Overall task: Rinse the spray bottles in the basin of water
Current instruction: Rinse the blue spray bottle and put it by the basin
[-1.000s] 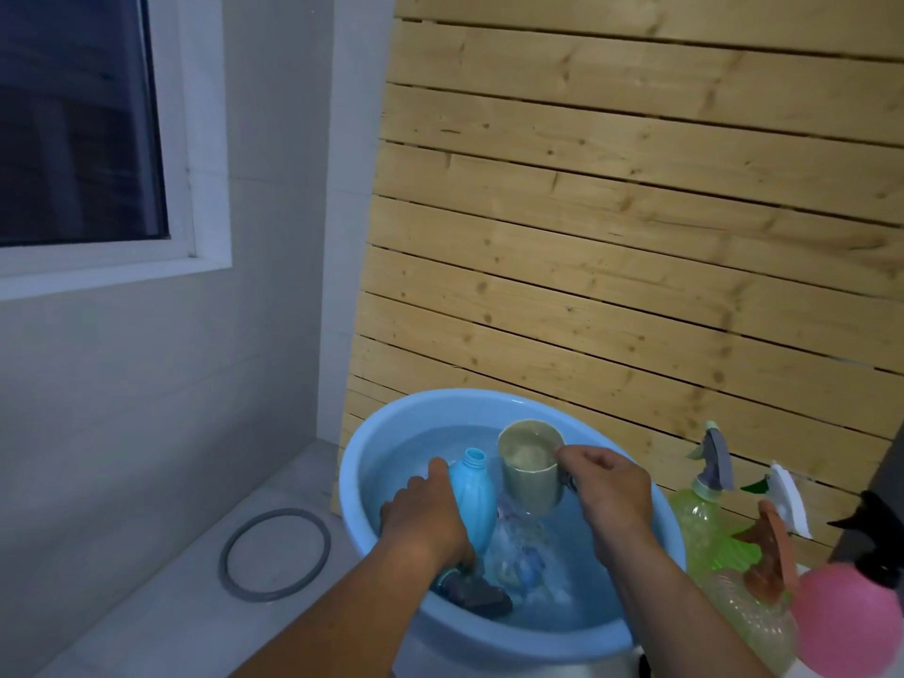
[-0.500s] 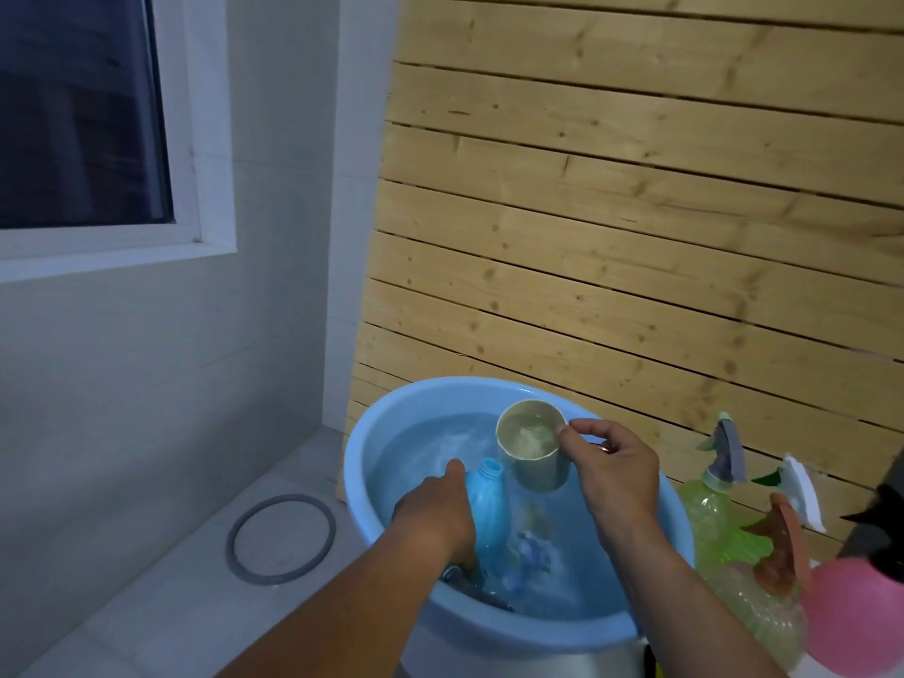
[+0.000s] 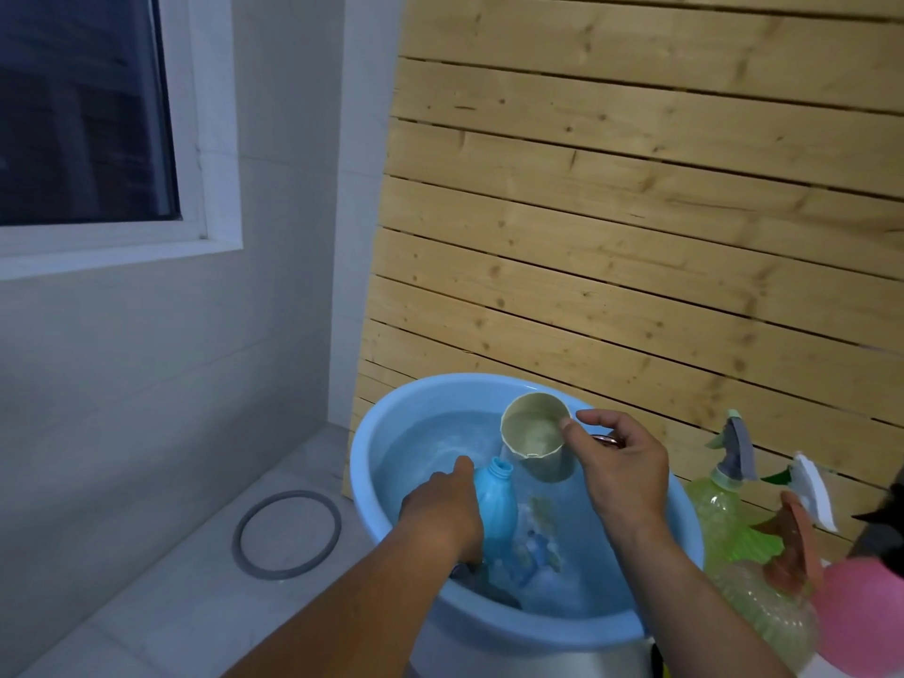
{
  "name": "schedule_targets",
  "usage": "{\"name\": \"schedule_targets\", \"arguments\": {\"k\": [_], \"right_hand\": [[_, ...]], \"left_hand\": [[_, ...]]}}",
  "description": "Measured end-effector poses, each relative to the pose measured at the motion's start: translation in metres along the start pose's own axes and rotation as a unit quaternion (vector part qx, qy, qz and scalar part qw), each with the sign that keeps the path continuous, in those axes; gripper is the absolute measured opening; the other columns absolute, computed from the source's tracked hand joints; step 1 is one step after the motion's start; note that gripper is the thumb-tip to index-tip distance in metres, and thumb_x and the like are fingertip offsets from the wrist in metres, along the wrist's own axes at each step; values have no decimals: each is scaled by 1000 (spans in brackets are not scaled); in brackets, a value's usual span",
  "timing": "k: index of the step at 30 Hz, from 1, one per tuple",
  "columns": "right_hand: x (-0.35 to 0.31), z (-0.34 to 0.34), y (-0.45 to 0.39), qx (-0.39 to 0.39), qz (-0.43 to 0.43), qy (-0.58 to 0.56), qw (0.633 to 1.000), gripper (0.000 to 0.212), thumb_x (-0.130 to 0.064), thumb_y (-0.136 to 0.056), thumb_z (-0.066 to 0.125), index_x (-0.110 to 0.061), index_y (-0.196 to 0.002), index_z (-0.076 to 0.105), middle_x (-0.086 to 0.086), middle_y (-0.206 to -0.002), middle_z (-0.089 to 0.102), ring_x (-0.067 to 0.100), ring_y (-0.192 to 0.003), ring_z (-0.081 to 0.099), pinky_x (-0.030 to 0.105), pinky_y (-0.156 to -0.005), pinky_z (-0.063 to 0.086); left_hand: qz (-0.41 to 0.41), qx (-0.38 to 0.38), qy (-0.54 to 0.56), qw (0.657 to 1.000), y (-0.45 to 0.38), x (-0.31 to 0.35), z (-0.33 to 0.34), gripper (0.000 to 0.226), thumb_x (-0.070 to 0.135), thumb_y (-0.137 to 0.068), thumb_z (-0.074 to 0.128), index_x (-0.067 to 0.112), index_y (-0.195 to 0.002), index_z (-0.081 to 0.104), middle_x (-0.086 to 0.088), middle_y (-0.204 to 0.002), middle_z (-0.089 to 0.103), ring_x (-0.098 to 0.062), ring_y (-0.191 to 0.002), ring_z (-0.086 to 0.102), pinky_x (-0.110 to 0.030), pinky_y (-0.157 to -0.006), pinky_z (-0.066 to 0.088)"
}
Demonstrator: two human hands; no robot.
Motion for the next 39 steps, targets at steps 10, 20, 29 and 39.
{"name": "schedule_targets", "arguments": {"k": [10, 20, 29, 39], "right_hand": [[-2, 1, 1, -1, -15, 17, 1000, 16, -26, -70, 83, -33, -79, 72, -3, -66, 61, 2, -50, 49, 13, -48, 40], [-9, 3, 5, -10, -40, 21, 999, 20, -25, -72, 82, -37, -82, 69, 7, -78, 65, 14, -61, 53, 27, -59, 42], [-15, 5, 7, -16, -59, 16, 998, 22, -23, -73, 81, -36, -83, 67, 8, -82, 64, 13, -60, 51, 26, -60, 41], [-17, 7, 8, -23, -88, 26, 996, 21, -23, -73, 81, -36, -83, 67, 3, -84, 64, 13, -65, 54, 26, -61, 43]], "left_hand": [[5, -7, 11, 1000, 1, 2, 1, 83, 23, -68, 85, 21, -130, 29, -7, -116, 55, -27, -103, 59, -39, -83, 52], [8, -3, 9, 1000, 1, 1, 1, 84, 23, -68, 86, 20, -130, 29, -7, -116, 56, -27, -103, 59, -38, -82, 53], [7, 0, 13, 1000, 0, 1, 1, 79, 22, -69, 85, 21, -128, 31, -7, -115, 56, -26, -102, 59, -36, -77, 50], [6, -4, 13, 1000, 3, 1, 1, 81, 21, -66, 86, 22, -125, 31, -6, -111, 55, -25, -97, 59, -36, -74, 52]]}}
Point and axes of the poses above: each hand's wrist, its own y-axis away from the middle knuckle, its own z-axis out of the palm, x = y × z, the point moved 9 cm from there along -y, towards the middle knuckle
